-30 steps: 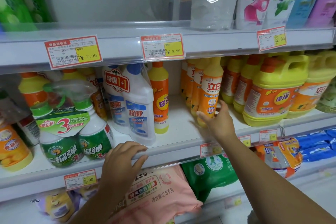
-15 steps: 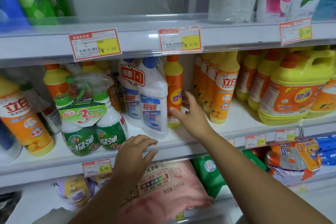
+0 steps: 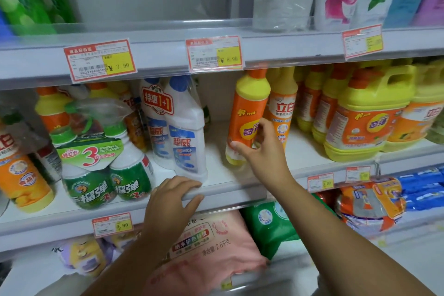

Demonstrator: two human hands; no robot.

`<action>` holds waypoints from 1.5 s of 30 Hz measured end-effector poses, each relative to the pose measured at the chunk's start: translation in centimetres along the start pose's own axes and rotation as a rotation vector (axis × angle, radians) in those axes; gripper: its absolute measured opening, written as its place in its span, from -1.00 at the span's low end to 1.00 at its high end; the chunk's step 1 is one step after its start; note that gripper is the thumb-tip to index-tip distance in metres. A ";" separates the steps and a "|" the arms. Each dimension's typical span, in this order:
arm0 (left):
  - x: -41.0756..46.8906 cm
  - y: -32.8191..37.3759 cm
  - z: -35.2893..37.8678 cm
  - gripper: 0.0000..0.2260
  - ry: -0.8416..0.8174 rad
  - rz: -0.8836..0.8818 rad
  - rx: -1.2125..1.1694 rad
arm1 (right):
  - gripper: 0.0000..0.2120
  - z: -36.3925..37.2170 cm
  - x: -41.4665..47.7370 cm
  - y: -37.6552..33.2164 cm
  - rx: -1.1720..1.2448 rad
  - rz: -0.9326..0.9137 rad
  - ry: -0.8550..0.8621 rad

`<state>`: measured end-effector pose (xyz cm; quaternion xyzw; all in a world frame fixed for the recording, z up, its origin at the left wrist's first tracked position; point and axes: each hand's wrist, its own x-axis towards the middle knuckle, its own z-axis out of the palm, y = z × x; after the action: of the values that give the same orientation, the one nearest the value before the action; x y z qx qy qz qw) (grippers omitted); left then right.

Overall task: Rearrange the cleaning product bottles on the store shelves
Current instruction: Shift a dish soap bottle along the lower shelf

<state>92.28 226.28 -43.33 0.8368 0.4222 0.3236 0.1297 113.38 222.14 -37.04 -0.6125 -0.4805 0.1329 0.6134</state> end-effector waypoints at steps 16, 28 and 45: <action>1.9 7.0 4.5 -0.65 -0.169 0.157 0.034 | -0.40 -12.4 -1.1 2.2 -0.117 0.035 0.207; 5.3 6.5 5.7 -0.60 -0.263 0.192 0.201 | -0.38 -12.7 4.7 6.8 -0.300 0.096 0.141; 6.0 6.6 6.6 -0.35 -0.243 0.127 0.139 | -0.40 -8.9 10.2 9.7 -0.218 0.177 0.021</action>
<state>103.29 227.37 -42.46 0.9017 0.3713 0.1975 0.1007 129.30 226.35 -39.39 -0.7168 -0.4299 0.1269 0.5341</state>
